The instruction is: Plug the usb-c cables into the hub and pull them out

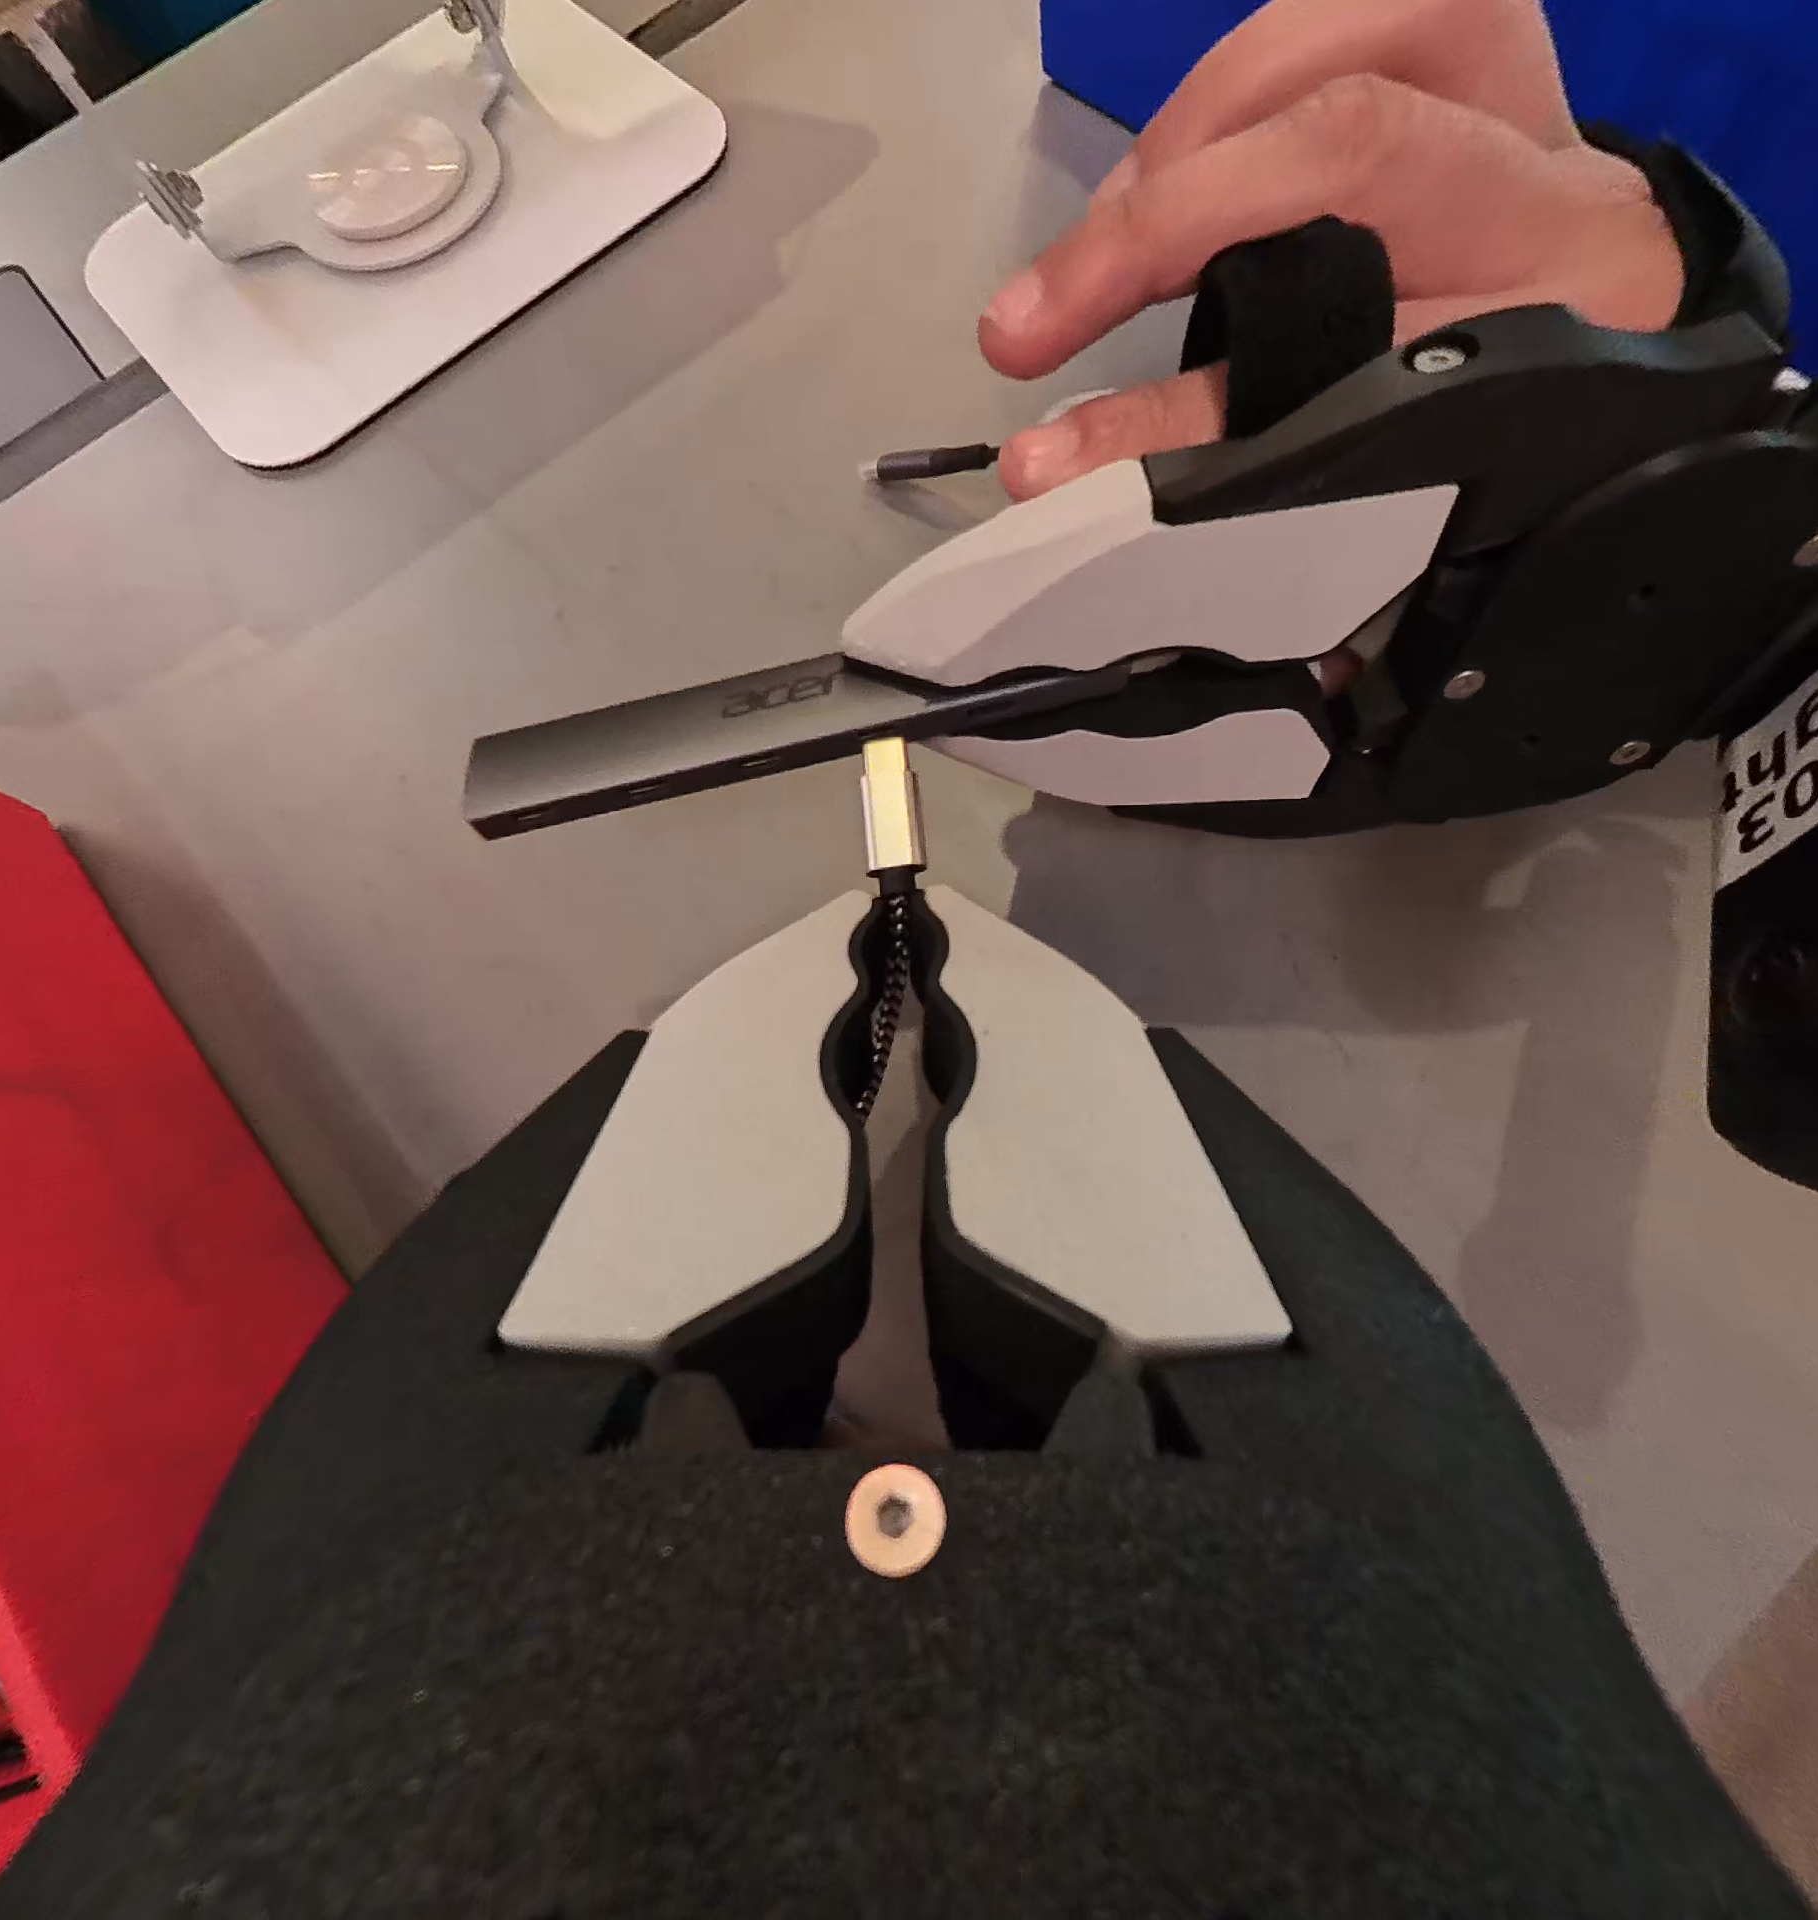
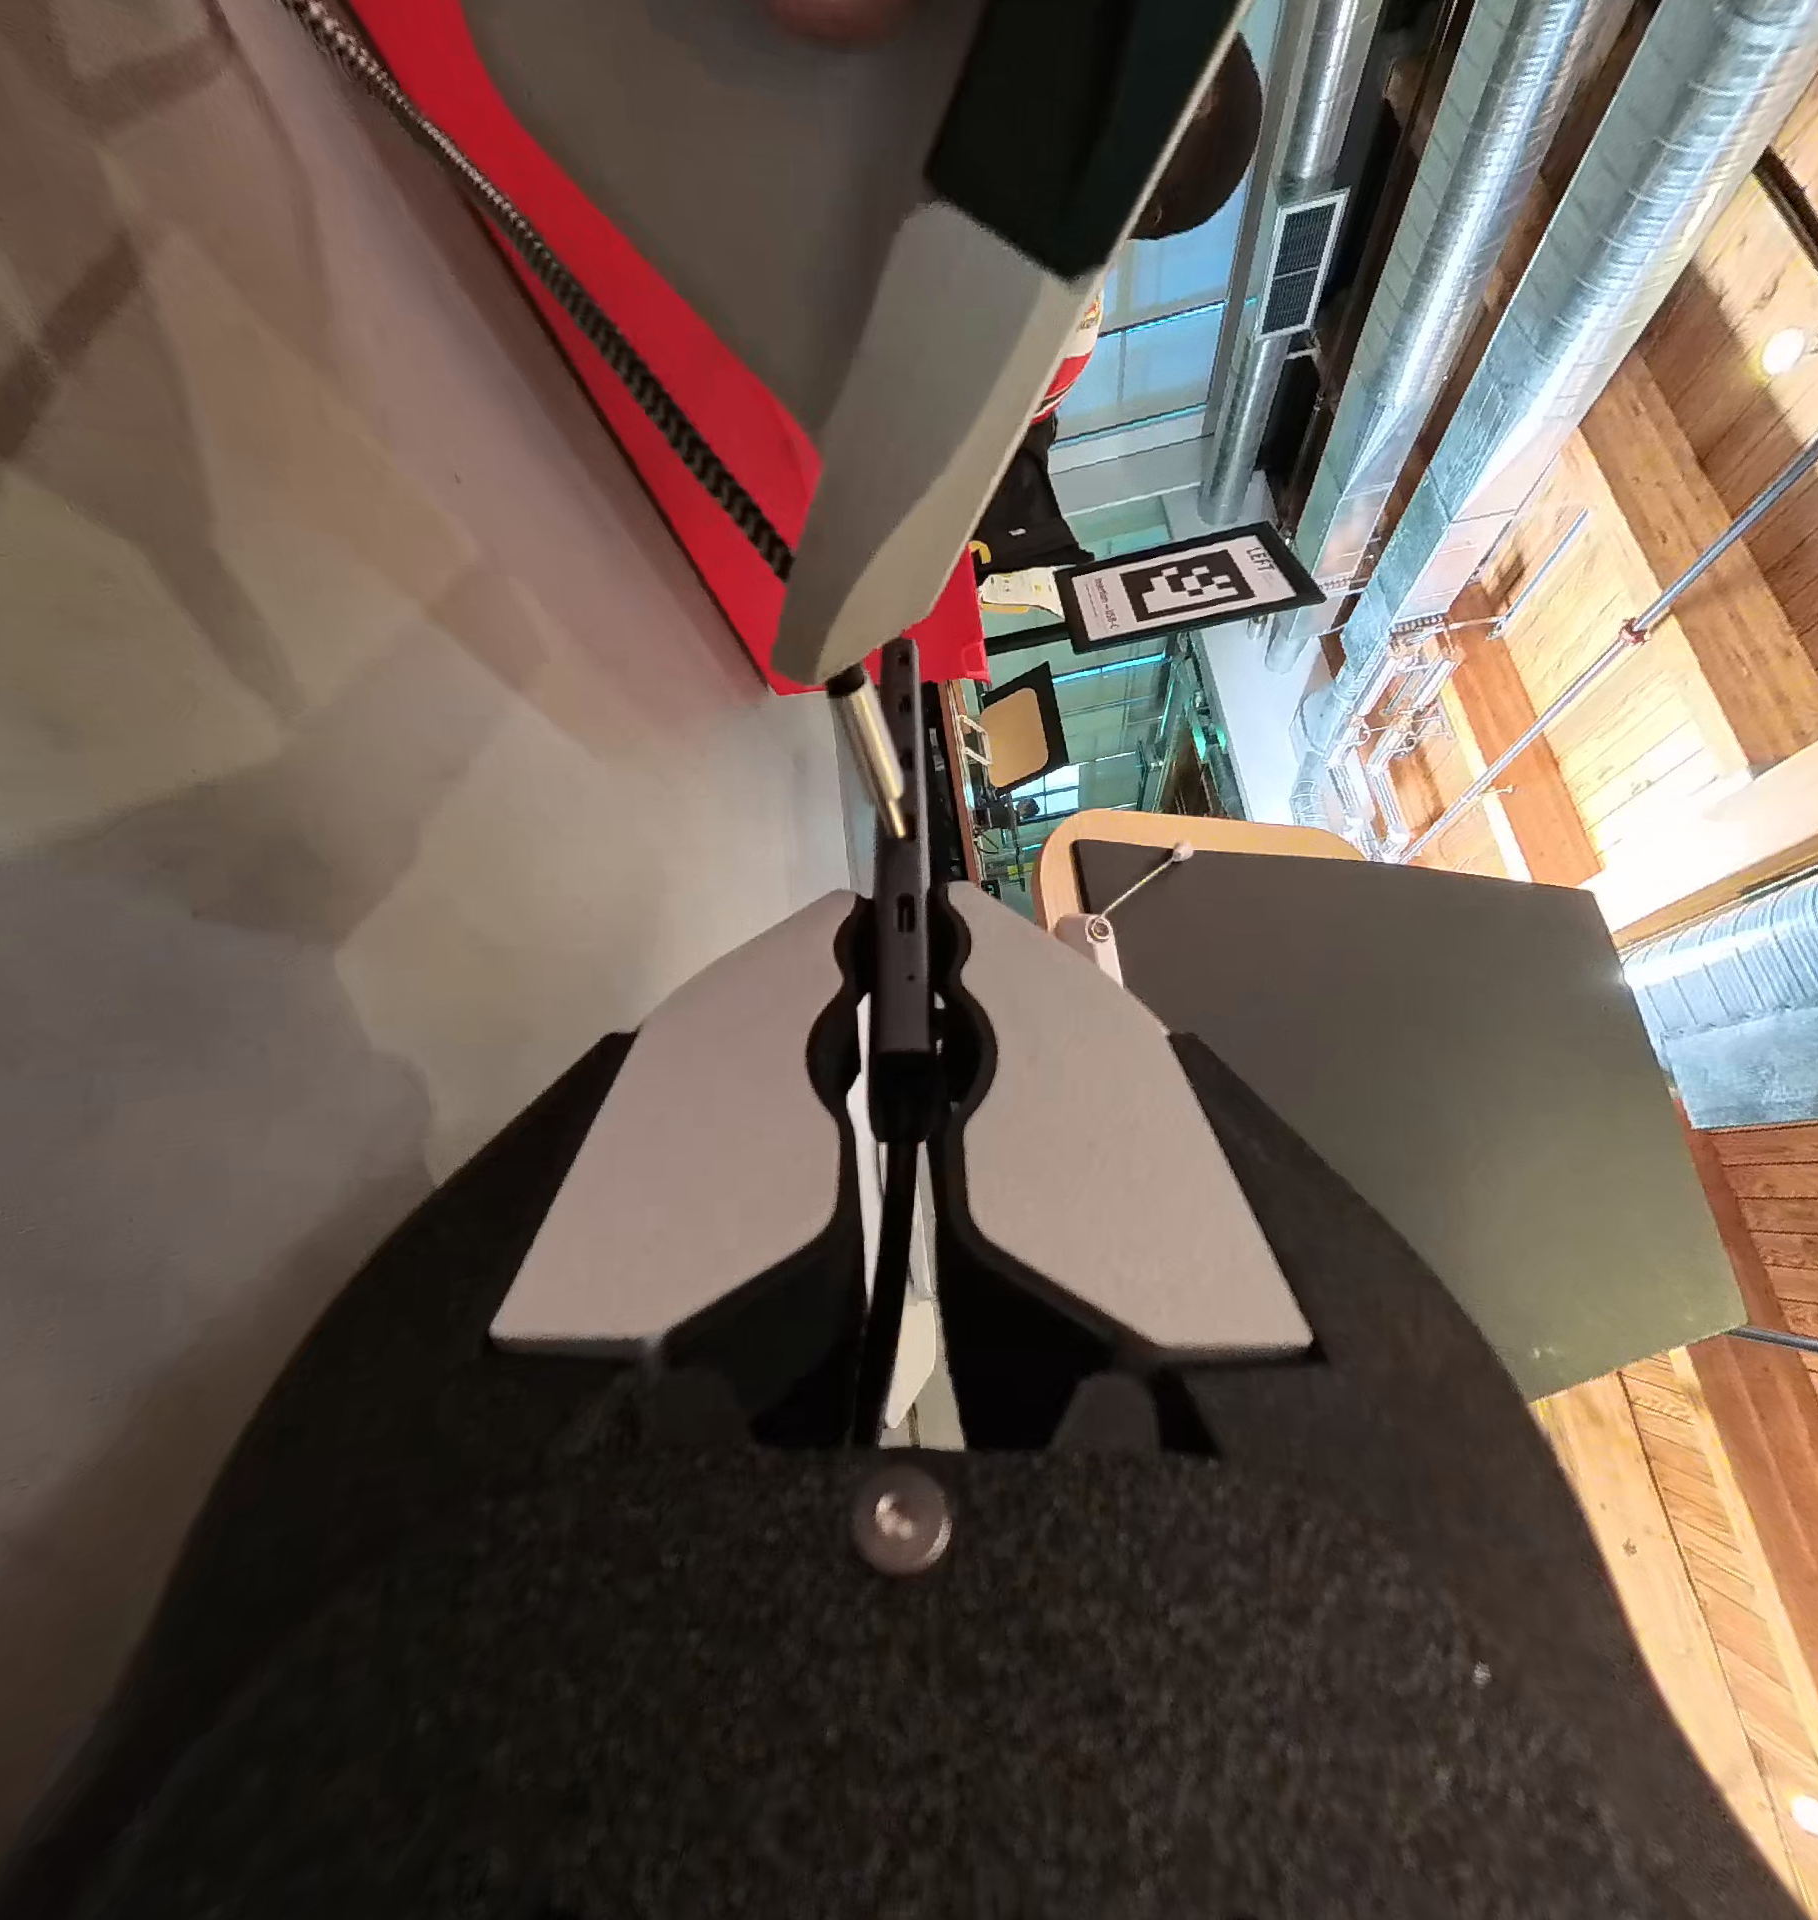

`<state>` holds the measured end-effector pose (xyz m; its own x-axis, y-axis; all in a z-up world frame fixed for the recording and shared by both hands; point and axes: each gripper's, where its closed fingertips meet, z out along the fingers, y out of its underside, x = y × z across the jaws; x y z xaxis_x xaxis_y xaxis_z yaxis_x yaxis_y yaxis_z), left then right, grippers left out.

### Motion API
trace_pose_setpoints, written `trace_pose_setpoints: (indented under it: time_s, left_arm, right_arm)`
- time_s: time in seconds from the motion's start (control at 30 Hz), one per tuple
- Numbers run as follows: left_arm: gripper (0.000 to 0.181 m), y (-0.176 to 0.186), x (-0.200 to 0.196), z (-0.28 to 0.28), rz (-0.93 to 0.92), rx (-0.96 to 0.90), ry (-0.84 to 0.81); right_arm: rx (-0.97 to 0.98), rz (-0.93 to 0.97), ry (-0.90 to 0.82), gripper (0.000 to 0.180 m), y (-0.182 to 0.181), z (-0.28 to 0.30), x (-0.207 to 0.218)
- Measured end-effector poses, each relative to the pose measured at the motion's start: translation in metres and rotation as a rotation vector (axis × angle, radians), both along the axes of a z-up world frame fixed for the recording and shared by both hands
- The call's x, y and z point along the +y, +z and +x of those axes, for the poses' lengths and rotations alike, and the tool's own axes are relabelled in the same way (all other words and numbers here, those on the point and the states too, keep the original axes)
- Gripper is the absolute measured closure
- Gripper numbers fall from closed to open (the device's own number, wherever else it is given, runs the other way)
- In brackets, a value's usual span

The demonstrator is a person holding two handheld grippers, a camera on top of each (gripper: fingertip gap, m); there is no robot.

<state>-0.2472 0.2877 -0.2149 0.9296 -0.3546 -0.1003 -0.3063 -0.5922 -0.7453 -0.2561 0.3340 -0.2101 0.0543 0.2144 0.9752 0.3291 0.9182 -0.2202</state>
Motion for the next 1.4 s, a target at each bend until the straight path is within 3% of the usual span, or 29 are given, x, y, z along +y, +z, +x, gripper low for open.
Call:
trace_pose_setpoints:
  time_s: [0.67, 1.03, 1.4]
  left_arm:
    - [0.178, -0.003, 0.002, -0.002, 0.003, -0.024, 0.014]
    - [0.175, -0.002, 0.007, 0.005, 0.086, -0.072, -0.008]
    - [0.176, -0.001, 0.0, 0.007, 0.049, -0.055, -0.061]
  right_arm:
    - [-0.048, 0.094, -0.015, 0.17, -0.004, 0.0, -0.005]
    - [-0.016, 0.069, 0.019, 0.17, 0.0, 0.005, -0.005]
    - [-0.001, 0.043, 0.062, 0.171, 0.004, 0.007, -0.018]
